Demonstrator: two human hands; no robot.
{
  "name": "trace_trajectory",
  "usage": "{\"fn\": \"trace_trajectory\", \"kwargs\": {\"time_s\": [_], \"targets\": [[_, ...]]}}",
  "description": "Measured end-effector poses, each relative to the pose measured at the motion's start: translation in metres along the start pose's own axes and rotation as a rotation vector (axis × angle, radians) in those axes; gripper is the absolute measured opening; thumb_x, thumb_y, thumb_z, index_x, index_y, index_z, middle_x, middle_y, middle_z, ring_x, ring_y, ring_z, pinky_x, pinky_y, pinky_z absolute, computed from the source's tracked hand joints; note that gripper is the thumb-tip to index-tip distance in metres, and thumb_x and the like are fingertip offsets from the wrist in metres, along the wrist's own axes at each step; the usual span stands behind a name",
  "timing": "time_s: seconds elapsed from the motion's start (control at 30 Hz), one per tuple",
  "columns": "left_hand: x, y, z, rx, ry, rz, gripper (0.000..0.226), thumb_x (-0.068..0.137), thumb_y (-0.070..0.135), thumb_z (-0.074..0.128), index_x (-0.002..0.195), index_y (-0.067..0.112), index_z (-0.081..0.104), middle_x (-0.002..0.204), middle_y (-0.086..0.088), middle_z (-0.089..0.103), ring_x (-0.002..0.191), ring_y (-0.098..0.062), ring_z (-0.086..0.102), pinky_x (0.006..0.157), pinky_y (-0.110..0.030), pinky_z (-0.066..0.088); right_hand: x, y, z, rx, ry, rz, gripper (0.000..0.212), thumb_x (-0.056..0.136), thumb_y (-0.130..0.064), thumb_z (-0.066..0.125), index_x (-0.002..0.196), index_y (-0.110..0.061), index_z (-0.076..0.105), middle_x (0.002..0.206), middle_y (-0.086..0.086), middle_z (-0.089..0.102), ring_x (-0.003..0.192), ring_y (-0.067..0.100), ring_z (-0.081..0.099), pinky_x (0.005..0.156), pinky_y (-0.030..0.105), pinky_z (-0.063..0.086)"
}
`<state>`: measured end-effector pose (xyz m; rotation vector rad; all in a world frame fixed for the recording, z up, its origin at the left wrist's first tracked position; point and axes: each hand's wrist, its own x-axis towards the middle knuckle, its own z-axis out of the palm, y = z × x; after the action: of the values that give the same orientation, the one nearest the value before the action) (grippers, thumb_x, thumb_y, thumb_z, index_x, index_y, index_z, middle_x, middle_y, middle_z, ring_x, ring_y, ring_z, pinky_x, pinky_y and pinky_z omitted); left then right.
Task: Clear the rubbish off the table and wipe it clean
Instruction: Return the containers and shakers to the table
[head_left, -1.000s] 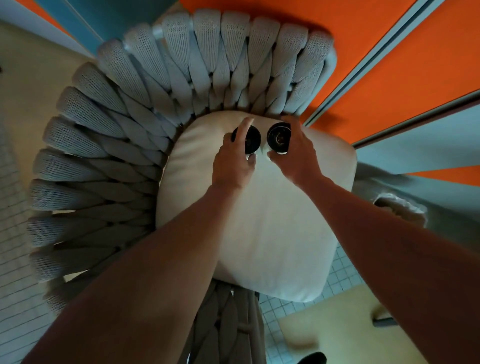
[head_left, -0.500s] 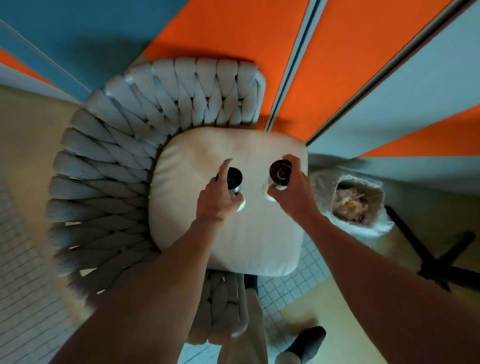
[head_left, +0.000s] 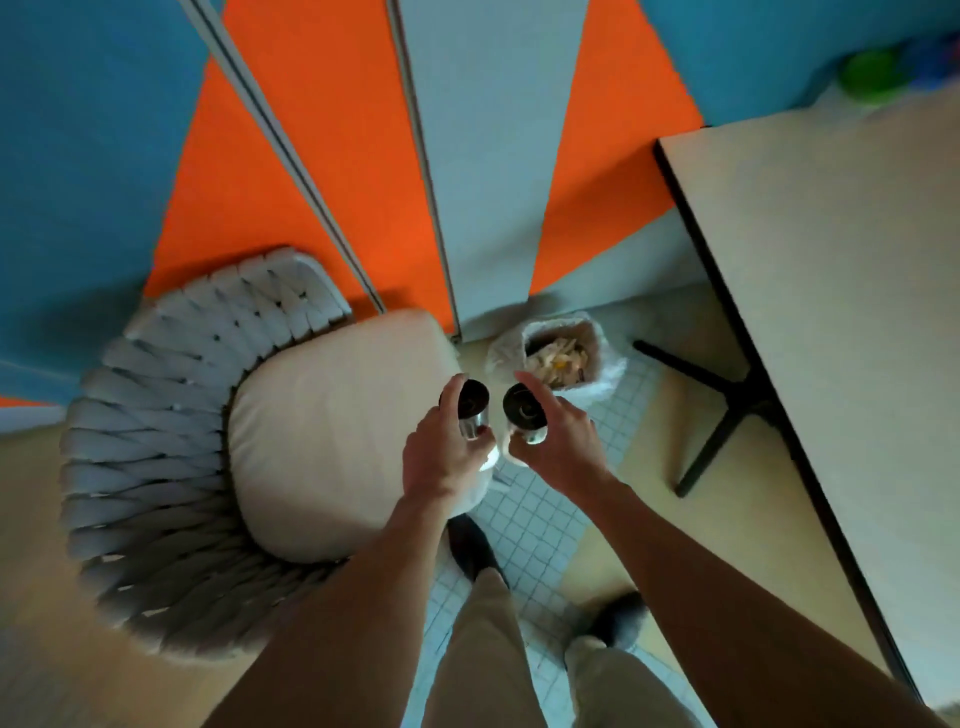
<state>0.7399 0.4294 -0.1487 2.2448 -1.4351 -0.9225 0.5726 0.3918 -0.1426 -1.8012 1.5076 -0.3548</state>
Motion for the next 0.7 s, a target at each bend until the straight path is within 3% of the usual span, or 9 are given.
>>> {"fn": "trace_trajectory", "kwargs": {"time_s": [0.07, 0.23, 0.4, 0.6, 0.7], "targets": [[-0.015, 0.03, 0.011, 0.008, -0.006, 0.059, 0.072, 0.08, 0.042, 0.072, 0.141, 0.046, 0.033, 0.109, 0.006, 0.069, 0.097, -0.022, 0.068, 0.082, -0.036, 0.053, -0.023, 0.018, -0.031, -0.002, 0.046, 0.023, 0.086, 0.073, -0.021, 0.077, 0.148, -0.039, 0.036, 0.12, 0.006, 0.067, 0.105, 0.024, 0.064, 0.085, 0.026, 0.048], [-0.05, 0.1, 0.039, 0.085, -0.013, 0.184, 0.077, 0.079, 0.041, 0.073, 0.145, 0.046, 0.034, 0.114, 0.005, 0.07, 0.102, -0.023, 0.067, 0.086, -0.035, 0.052, -0.074, 0.064, -0.106, -0.003, 0.158, 0.08, 0.088, 0.073, -0.024, 0.076, 0.148, -0.043, 0.034, 0.12, 0.008, 0.066, 0.103, 0.028, 0.064, 0.084, 0.031, 0.051], [-0.09, 0.172, 0.074, 0.117, -0.022, 0.282, 0.082, 0.076, 0.043, 0.074, 0.146, 0.044, 0.031, 0.13, 0.002, 0.065, 0.111, -0.029, 0.064, 0.091, -0.043, 0.052, -0.131, 0.115, -0.167, 0.021, 0.269, 0.137, 0.092, 0.071, -0.027, 0.072, 0.147, -0.051, 0.025, 0.124, 0.006, 0.065, 0.103, 0.029, 0.064, 0.084, 0.036, 0.055], [-0.135, 0.266, 0.129, 0.163, 0.001, 0.43, 0.061, 0.08, 0.041, 0.074, 0.132, 0.035, 0.043, 0.126, 0.0, 0.066, 0.109, -0.029, 0.065, 0.081, -0.036, 0.051, -0.198, 0.173, -0.237, 0.113, 0.393, 0.269, 0.065, 0.073, -0.024, 0.066, 0.126, -0.032, 0.031, 0.104, 0.006, 0.069, 0.077, 0.035, 0.063, 0.068, 0.039, 0.054], [-0.148, 0.294, 0.149, 0.211, -0.018, 0.476, 0.055, 0.08, 0.043, 0.073, 0.126, 0.037, 0.044, 0.12, -0.001, 0.069, 0.106, -0.028, 0.065, 0.081, -0.035, 0.05, -0.221, 0.194, -0.259, 0.108, 0.46, 0.321, 0.054, 0.077, -0.027, 0.063, 0.121, -0.03, 0.033, 0.103, 0.007, 0.069, 0.076, 0.036, 0.061, 0.063, 0.037, 0.05]]}}
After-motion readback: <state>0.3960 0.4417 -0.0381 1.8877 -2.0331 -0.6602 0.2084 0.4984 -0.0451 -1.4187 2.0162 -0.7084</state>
